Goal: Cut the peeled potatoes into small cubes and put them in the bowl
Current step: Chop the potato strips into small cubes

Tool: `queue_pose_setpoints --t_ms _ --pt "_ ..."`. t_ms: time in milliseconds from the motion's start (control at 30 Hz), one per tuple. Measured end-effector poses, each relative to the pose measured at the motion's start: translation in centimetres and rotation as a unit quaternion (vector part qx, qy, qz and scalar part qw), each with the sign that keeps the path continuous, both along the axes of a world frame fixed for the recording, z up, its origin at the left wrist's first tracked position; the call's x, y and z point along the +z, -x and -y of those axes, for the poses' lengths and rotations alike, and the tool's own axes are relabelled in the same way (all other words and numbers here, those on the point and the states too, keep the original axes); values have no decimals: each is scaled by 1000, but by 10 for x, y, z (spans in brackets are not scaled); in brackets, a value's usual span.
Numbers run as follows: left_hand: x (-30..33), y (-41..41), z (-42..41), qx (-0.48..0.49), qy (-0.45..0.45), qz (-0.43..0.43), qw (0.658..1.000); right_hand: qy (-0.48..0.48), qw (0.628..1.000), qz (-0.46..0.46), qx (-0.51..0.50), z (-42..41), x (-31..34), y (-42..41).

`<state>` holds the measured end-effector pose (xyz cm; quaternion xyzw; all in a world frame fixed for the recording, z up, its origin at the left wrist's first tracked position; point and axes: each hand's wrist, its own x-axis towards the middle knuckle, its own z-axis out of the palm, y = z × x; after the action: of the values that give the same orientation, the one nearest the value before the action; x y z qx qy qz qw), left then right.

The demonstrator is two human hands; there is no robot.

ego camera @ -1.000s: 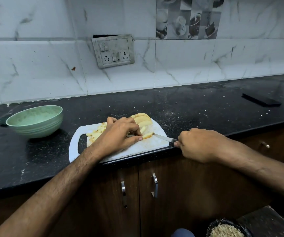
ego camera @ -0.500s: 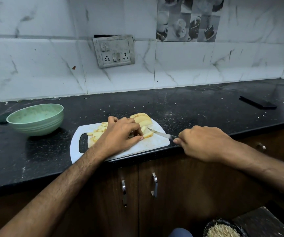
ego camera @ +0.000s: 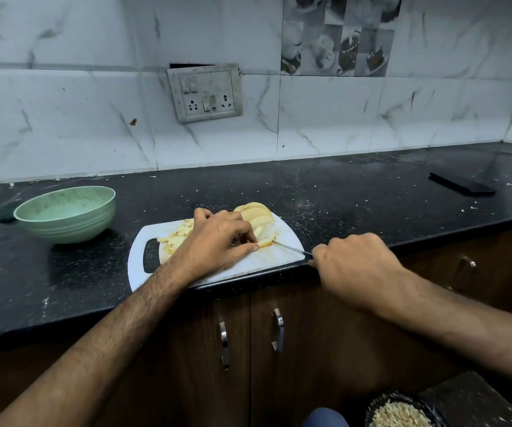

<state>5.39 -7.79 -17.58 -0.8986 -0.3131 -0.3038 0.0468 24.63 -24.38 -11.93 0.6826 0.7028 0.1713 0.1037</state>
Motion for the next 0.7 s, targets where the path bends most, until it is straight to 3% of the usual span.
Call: queue_pose_setpoints --t_ms 133,467,700 --pt "0 1 0 5 10 12 1000 21 993 -104 -41 -4 18 -9" --pt "-1 0 -1 -1 35 22 999 108 974 -183 -80 -7 12 8" --pt "1 1 0 3 38 40 998 10 1000 -13 -8 7 0 16"
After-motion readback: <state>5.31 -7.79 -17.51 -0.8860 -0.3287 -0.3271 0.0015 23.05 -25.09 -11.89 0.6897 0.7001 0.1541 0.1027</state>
